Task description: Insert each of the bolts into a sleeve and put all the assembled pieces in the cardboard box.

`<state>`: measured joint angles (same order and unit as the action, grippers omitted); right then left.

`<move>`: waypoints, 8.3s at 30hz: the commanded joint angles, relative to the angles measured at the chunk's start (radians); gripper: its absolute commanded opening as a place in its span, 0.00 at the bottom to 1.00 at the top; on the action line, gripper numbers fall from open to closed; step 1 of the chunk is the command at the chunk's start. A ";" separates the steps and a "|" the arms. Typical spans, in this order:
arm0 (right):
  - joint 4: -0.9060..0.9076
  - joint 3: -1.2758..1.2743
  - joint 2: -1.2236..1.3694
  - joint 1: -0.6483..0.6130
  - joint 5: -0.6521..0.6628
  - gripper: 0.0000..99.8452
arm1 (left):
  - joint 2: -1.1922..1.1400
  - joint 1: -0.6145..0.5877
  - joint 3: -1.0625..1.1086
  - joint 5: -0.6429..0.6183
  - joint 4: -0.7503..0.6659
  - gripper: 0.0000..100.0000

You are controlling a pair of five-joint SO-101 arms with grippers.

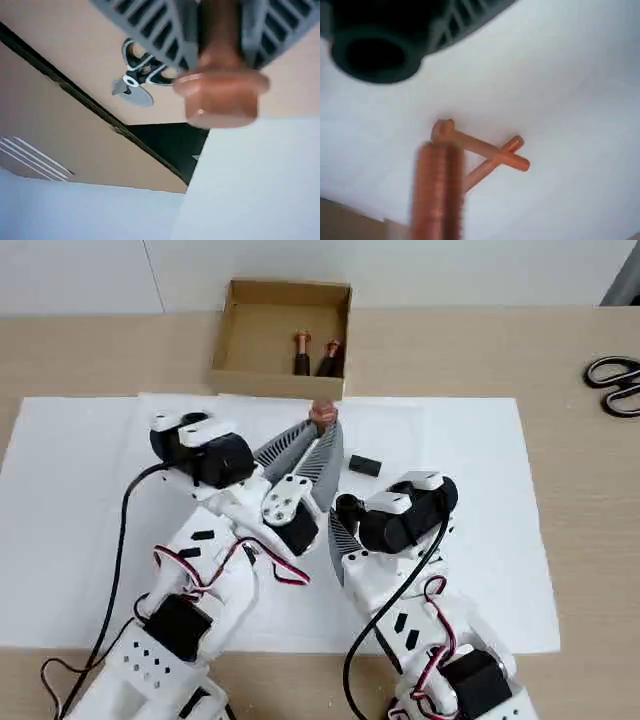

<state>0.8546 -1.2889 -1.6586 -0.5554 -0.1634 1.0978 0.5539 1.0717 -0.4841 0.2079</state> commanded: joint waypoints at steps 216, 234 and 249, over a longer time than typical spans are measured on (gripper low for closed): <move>0.025 1.755 1.797 0.298 0.041 0.22 | 0.023 -0.680 -0.558 0.054 1.459 0.32; 0.811 1.703 1.248 0.311 0.043 0.22 | 0.017 -0.678 -0.556 0.054 1.458 0.32; 0.613 1.415 1.455 0.302 0.450 0.22 | 0.023 -0.683 -0.479 0.052 1.410 0.32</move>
<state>1.5205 0.1258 -0.2746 -0.2440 0.1895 1.1132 -0.1274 0.5685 -0.4273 1.6579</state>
